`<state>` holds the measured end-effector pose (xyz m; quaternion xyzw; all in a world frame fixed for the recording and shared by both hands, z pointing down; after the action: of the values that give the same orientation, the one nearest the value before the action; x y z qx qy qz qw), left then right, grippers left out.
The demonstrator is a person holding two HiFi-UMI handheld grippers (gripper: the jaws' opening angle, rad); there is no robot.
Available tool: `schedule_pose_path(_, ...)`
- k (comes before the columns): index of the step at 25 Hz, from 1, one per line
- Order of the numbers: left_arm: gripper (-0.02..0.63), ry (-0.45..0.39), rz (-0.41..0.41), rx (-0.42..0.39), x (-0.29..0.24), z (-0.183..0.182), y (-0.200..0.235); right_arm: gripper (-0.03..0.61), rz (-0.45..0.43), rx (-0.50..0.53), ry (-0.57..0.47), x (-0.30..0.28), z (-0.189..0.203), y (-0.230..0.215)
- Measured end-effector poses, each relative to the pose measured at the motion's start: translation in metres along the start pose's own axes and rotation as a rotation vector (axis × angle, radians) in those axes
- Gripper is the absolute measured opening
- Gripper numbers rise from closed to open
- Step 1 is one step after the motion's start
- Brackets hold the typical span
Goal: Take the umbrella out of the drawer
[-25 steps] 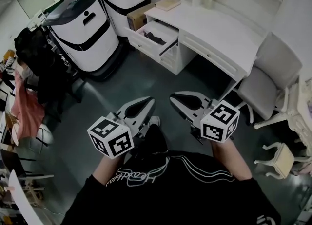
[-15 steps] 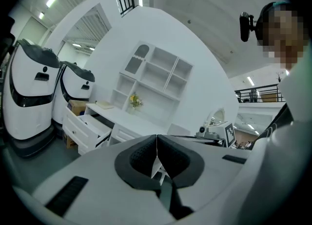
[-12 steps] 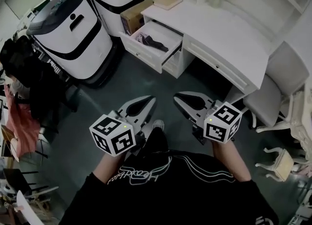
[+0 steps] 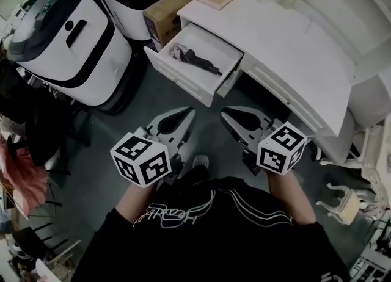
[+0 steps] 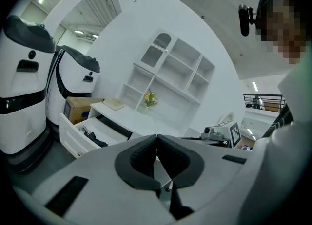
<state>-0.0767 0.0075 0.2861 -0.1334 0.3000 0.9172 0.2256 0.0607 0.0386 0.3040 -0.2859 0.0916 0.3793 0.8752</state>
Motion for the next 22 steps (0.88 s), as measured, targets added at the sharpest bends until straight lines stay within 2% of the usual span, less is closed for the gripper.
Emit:
schedule_pose_path(9,0.020,0.052,-0.012,0.052,-0.048,-0.017,0.074,0.054,0.003,-0.084,0.032,-0.051,-0.009,-0.071)
schedule_pose_path(15,0.020,0.064,-0.037,0.054,-0.087,-0.048,0.111,0.054,-0.023,-0.078,0.049,-0.084,-0.036,-0.124)
schedule_pose_path(22,0.020,0.065,-0.075,0.093,-0.133,-0.086,0.172,0.054,-0.073,-0.058,0.101,-0.136,-0.071,-0.188)
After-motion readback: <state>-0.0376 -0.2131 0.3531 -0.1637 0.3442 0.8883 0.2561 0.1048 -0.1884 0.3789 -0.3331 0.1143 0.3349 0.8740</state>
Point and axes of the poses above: the fingertips, and each gripper's own axes: x backward along the fingers, y to its left, z out of its underside, the point moved 5 cm from there along x, backward along the fingers, and after that the axes turned 8 degrees about y, right-handed, at the moved point
